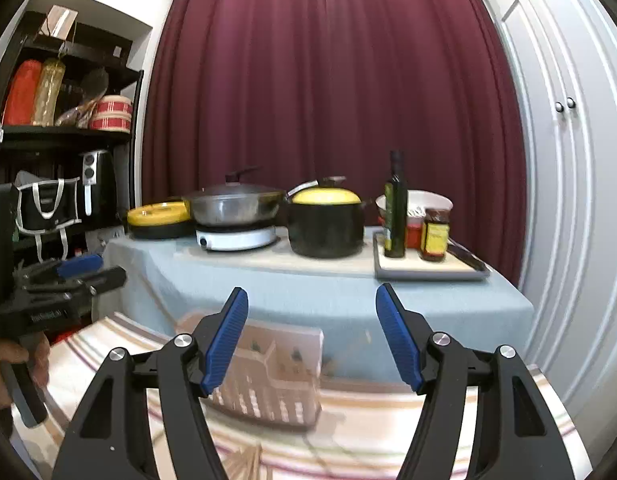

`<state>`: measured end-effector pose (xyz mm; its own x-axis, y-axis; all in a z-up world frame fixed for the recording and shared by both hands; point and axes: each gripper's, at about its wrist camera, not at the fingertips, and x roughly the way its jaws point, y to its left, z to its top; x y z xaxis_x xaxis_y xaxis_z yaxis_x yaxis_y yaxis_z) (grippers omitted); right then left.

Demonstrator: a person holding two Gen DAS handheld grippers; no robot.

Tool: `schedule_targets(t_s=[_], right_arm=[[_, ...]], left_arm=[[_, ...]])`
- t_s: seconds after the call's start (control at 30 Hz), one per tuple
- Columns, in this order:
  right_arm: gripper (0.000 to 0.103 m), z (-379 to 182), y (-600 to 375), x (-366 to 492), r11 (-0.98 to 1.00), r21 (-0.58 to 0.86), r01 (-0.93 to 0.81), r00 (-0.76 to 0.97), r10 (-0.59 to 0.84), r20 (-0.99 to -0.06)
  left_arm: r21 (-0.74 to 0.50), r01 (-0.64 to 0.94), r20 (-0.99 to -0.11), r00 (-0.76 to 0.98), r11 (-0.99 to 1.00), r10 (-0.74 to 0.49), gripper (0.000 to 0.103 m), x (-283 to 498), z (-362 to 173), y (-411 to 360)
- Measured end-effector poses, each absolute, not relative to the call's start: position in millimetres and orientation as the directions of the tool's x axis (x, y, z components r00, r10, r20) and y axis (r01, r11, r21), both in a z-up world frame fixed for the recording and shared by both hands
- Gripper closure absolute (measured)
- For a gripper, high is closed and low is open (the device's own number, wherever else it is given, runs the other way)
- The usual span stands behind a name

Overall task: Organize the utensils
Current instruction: 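Open the right gripper over the caddy while the left gripper releases its chopstick, then grasp another chopstick with the right gripper while the left gripper grasps one too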

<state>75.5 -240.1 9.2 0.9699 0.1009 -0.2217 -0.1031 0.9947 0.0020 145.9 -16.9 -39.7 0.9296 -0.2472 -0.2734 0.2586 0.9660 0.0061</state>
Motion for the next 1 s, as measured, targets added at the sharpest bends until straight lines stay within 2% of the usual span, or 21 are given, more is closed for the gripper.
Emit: schedule_targets(t_s=[0.37,0.5,0.67,0.9,1.0], right_arm=[[0.039,-67.7,-245.7,-1.1,0.997,-0.023,-0.071,0.932,0.059,-0.358],[0.046,-98.9,-243.4,-21.6,0.996,-0.04,-0.075,0.912,0.052,-0.408],[0.054,-135.2,-244.6,-42.0,0.995,0.01,-0.104,0.871,0.095,-0.482],[0.061,-159.9,-243.1,-59.9,0.988,0.022,-0.15,0.849,0.14,-0.509],[0.063,-166.3,-242.5,-65.2,0.986,0.03,-0.166,0.843,0.157,-0.514]], left_arm=[[0.018,0.174,-0.384,0.91,0.984,-0.154,0.022,79.8,-97.0,-3.9],[0.011,0.142,-0.452,0.883,0.99,-0.122,0.022,62.9,-125.6,2.2],[0.04,0.123,-0.524,0.848,0.992,-0.084,0.022,40.2,-160.3,5.0],[0.02,0.107,-0.577,0.813,0.994,-0.076,0.022,22.0,-191.4,9.8],[0.026,0.104,-0.571,0.818,0.994,-0.071,0.022,15.0,-198.3,9.3]])
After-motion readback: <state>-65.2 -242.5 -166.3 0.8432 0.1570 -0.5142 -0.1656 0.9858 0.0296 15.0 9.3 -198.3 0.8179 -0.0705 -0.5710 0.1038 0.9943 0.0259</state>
